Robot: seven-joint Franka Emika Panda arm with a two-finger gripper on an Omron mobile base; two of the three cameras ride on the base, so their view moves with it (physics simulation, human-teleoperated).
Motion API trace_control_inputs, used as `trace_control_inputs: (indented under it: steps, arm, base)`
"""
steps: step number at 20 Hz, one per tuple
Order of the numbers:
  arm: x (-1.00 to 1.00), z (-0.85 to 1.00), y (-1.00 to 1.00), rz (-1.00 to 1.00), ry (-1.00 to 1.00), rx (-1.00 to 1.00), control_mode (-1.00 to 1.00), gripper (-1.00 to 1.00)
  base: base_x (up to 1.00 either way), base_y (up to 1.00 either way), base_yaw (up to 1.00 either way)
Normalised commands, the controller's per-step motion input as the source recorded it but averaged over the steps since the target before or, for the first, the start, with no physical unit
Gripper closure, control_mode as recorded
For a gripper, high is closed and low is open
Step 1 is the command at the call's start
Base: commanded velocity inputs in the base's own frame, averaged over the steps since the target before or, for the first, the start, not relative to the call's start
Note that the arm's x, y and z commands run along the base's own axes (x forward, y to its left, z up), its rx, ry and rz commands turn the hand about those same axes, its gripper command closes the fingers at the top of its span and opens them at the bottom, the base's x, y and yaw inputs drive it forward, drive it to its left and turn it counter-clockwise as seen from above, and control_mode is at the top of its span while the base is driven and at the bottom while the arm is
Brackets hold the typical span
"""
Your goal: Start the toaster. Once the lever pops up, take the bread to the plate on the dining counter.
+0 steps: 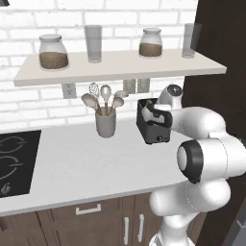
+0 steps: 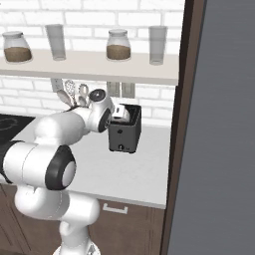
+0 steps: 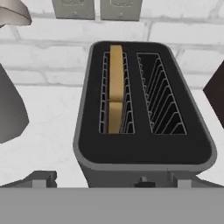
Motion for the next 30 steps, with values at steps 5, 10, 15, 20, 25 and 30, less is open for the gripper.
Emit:
trace_control_inputs:
  steps: [5, 10, 15, 20, 25, 30]
  arm:
    - [0.47, -0.16, -0.01, 0.00, 0.00, 0.03, -1.00, -1.00]
    - [0.44, -0.15, -0.04, 0.00, 0.00, 0.02, -1.00, -1.00]
    - [0.40, -0.17, -0.02, 0.00, 0.00, 0.00, -1.00, -1.00]
    - [0.47, -0.19, 0.00, 0.00, 0.00, 0.00, -1.00, -1.00]
    - [0.42, -0.21, 0.00, 0.00, 0.00, 0.00, -1.00, -1.00]
    - [0.33, -0.30, 0.00, 0.00, 0.00, 0.00, -1.00, -1.00]
  base:
    - [0.00, 0.00, 0.00]
    - [0.00, 0.00, 0.00]
    - [0.00, 0.00, 0.00]
    - [0.00, 0.00, 0.00]
    - [0.00, 0.00, 0.00]
    - [0.00, 0.00, 0.00]
